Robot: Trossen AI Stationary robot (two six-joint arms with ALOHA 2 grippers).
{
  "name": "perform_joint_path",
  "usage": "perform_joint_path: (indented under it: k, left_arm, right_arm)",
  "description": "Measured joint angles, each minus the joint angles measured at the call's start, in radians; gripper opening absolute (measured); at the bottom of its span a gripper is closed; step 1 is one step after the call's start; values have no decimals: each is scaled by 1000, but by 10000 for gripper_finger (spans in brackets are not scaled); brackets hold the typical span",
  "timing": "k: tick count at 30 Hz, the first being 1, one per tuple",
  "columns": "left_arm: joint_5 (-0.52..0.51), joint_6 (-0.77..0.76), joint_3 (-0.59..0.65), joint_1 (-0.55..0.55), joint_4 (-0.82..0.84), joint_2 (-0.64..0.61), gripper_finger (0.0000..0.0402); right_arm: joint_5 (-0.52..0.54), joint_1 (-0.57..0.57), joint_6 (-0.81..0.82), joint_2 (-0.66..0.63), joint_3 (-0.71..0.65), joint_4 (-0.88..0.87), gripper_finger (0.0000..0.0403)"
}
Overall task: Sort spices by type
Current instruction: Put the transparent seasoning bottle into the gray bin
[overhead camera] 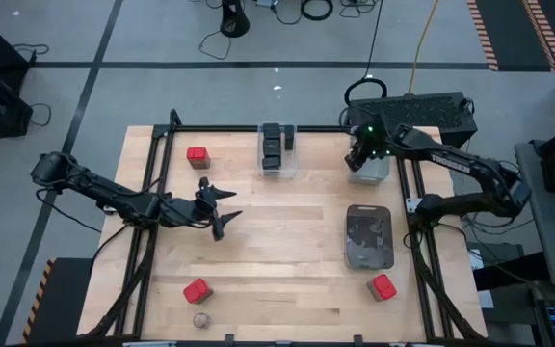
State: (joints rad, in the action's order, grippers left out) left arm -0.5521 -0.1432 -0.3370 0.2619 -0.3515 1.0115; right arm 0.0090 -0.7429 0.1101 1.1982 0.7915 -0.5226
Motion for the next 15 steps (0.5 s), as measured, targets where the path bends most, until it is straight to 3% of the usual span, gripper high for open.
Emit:
perform_joint_path:
  k: [6,15]
  left_arm:
    - [127,48,0,3,-83,0,281]
    - [343,11,-2,85,-162,0,281]
  right_arm:
    - [-200,142,28,-56,5,111,219]
    - [-221,522,62,-34,5,315,219]
